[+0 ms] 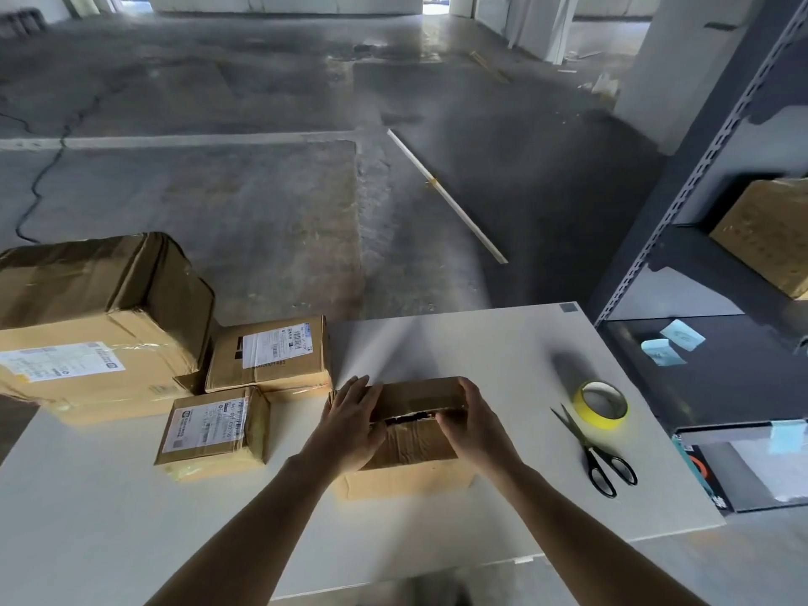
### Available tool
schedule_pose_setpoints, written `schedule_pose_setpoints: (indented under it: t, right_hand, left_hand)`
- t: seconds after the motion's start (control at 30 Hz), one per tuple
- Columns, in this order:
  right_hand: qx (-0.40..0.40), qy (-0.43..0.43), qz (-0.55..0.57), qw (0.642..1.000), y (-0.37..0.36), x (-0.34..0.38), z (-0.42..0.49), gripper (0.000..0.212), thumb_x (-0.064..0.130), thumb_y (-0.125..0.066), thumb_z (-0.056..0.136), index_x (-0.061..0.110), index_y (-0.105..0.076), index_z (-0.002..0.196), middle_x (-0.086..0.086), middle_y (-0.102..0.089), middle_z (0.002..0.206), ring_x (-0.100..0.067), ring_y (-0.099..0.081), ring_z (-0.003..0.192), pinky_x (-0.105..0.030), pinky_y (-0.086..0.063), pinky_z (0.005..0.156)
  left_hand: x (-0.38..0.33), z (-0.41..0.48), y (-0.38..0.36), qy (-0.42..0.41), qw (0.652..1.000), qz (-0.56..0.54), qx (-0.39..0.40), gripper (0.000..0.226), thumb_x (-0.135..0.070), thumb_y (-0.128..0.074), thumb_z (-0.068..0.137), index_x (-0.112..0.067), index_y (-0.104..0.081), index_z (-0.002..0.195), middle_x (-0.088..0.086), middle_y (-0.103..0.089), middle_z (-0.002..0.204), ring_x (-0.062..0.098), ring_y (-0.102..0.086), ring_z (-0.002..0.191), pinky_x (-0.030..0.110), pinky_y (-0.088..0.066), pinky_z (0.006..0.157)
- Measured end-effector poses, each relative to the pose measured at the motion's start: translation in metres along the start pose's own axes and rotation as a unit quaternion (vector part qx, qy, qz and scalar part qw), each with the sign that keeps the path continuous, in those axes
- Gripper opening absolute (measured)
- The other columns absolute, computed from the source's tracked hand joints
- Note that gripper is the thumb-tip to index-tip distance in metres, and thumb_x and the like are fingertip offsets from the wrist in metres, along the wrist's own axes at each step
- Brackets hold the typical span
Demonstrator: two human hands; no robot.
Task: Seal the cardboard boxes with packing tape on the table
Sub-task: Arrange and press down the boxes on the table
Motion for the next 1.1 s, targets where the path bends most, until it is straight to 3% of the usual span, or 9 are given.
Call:
schedule_pose_setpoints:
  t: [0.3, 0.63, 0.73, 0.83, 0.9, 0.93, 1.03, 1.1]
  right_hand:
    - [0.011, -0.003, -0.019, 1.0, -0.008, -0.004, -0.002, 0.076, 0.042, -0.059, 0.096, 0.028, -0.013, 0.154, 0.0, -0.046, 0.147, -0.021, -0.053, 0.129, -0.039, -0.052, 0.1]
    - [-0.01, 0.001, -0.019, 1.0, -0.006, -0.001, -0.005, 0.07, 0.037, -0.061, 0.096, 0.027, -0.022, 0.152, -0.001, -0.046, 0.145, -0.022, -0.051, 0.13, -0.036, -0.053, 0.099]
    - [-0.103, 0.085, -0.174, 0.976, 0.004, 0.017, -0.014, 0.064, 0.041, -0.068, 0.089, 0.019, -0.04, 0.143, -0.01, -0.041, 0.149, -0.029, -0.043, 0.132, -0.044, -0.048, 0.1]
    - [-0.171, 0.235, -0.236, 0.927, -0.004, 0.052, -0.029, 0.034, 0.035, -0.07, 0.086, 0.018, -0.06, 0.114, -0.005, -0.058, 0.122, -0.024, -0.053, 0.11, -0.042, -0.051, 0.089]
    - [-0.139, 0.275, -0.21, 0.928, -0.019, 0.072, -0.036, 0.015, 0.035, -0.063, 0.09, 0.021, -0.06, 0.093, 0.003, -0.06, 0.096, -0.018, -0.056, 0.091, -0.038, -0.052, 0.076]
    - [-0.107, 0.269, -0.204, 0.935, -0.028, 0.078, -0.036, 0.017, 0.037, -0.057, 0.092, 0.021, -0.06, 0.088, 0.005, -0.06, 0.089, -0.016, -0.058, 0.087, -0.037, -0.054, 0.073]
    - [-0.043, 0.234, -0.202, 0.95, -0.051, 0.086, -0.035, 0.034, 0.044, -0.044, 0.094, 0.019, -0.067, 0.095, 0.004, -0.065, 0.093, -0.015, -0.062, 0.092, -0.035, -0.055, 0.083]
    - [-0.042, 0.214, -0.202, 0.955, -0.056, 0.086, -0.033, 0.033, 0.042, -0.046, 0.096, 0.019, -0.069, 0.104, 0.003, -0.066, 0.102, -0.016, -0.061, 0.1, -0.033, -0.051, 0.092]
  left_hand:
    - [0.0, -0.002, -0.002, -0.006, 1.0, -0.001, -0.029, 0.069, -0.022, -0.048, 0.098, -0.02, -0.011, 0.156, 0.003, -0.009, 0.164, 0.023, 0.004, 0.152, 0.043, -0.007, 0.122]
    - [0.01, -0.001, 0.0, -0.024, 0.999, -0.048, -0.007, 0.067, -0.023, -0.045, 0.1, -0.02, -0.011, 0.157, 0.001, -0.002, 0.165, 0.021, 0.006, 0.152, 0.043, -0.01, 0.123]
    - [0.02, -0.006, 0.004, -0.023, 0.994, -0.101, -0.019, 0.07, -0.029, -0.052, 0.097, -0.022, -0.016, 0.156, -0.002, -0.003, 0.164, 0.02, 0.0, 0.151, 0.043, -0.023, 0.12]
    - [0.028, -0.014, 0.004, -0.043, 0.992, -0.119, -0.011, 0.075, -0.041, -0.058, 0.094, -0.024, -0.018, 0.155, -0.006, -0.003, 0.163, 0.016, -0.002, 0.15, 0.038, -0.024, 0.119]
    - [0.033, -0.016, 0.003, -0.045, 0.991, -0.125, -0.002, 0.08, -0.044, -0.061, 0.091, -0.025, -0.016, 0.155, -0.008, 0.001, 0.163, 0.016, -0.001, 0.15, 0.039, -0.023, 0.12]
    - [0.036, -0.017, 0.004, -0.043, 0.991, -0.127, -0.001, 0.083, -0.046, -0.062, 0.09, -0.026, -0.016, 0.155, -0.008, 0.002, 0.163, 0.016, 0.0, 0.151, 0.039, -0.023, 0.12]
    - [0.045, -0.018, 0.004, -0.035, 0.991, -0.129, 0.012, 0.09, -0.053, -0.063, 0.087, -0.026, -0.012, 0.156, -0.009, 0.004, 0.164, 0.014, 0.003, 0.151, 0.038, -0.019, 0.121]
    - [0.049, -0.019, 0.004, -0.029, 0.99, -0.133, 0.021, 0.095, -0.056, -0.064, 0.086, -0.026, -0.008, 0.157, -0.01, 0.005, 0.164, 0.014, 0.003, 0.151, 0.038, -0.018, 0.121]
Point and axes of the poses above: each hand's wrist, its own z-axis towards the middle knuckle, its own y-axis out of the back of the hand, x = y × z, the point moved 7 cm from there along z, towards the middle knuckle
